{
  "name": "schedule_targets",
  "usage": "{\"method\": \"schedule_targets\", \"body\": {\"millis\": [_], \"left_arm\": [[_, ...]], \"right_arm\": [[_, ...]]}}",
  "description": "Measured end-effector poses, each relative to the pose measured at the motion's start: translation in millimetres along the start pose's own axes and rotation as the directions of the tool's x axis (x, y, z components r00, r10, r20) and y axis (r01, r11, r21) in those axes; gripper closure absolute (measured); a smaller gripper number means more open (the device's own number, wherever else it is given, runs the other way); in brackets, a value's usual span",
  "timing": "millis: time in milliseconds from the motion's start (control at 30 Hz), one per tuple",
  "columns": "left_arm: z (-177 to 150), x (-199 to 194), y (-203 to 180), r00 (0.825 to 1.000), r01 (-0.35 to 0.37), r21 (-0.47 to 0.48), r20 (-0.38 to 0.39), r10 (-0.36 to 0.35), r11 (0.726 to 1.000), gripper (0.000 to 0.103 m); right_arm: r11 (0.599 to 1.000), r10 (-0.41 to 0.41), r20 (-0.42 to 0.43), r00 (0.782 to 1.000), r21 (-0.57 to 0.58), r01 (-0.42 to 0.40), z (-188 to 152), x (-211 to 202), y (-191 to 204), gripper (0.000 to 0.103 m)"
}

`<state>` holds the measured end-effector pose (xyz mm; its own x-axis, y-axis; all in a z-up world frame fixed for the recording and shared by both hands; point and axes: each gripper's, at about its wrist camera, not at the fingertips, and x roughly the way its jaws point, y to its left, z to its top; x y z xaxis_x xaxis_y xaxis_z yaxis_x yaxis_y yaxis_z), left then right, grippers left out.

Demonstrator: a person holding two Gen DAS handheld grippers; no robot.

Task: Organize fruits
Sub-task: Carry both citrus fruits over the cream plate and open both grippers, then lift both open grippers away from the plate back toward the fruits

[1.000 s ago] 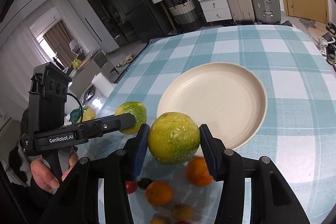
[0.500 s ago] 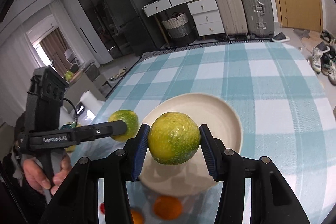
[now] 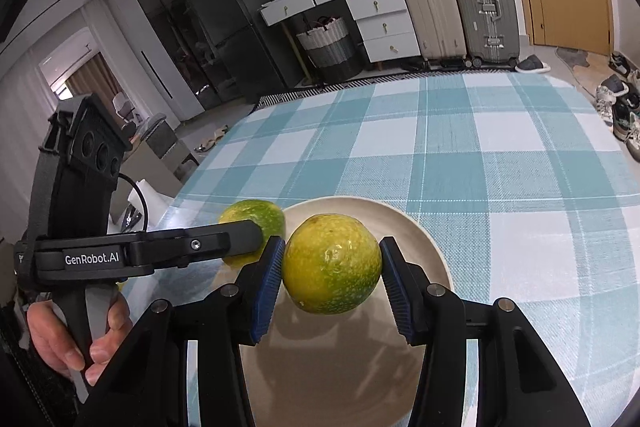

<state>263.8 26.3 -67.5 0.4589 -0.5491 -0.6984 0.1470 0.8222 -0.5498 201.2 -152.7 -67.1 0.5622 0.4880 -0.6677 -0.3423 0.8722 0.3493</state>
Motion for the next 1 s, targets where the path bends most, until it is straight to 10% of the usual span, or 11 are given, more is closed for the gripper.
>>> {"method": "schedule_targets", "body": {"millis": [567,700,1000], "left_arm": [[10,28,10,1.000,-0.008,-0.057,0.008,0.008,0.998,0.057],[12,15,4,0.999,0.003,-0.049,0.041,-0.001,0.999,0.053],[-4,-24,-8,0.995,-0.048,-0.031,0.089,0.051,0.998,0.051]], "right_arm": [[0.999,-0.019,-0.029,0.999,0.036,0.020,0,32,-17,0.052],[0.999,-0.034,0.061,0.998,0.032,0.032,4,14,-17,0.022],[0.994,-0.092,0.178,0.980,-0.038,0.101,0,-36,-3,0.008]]}}
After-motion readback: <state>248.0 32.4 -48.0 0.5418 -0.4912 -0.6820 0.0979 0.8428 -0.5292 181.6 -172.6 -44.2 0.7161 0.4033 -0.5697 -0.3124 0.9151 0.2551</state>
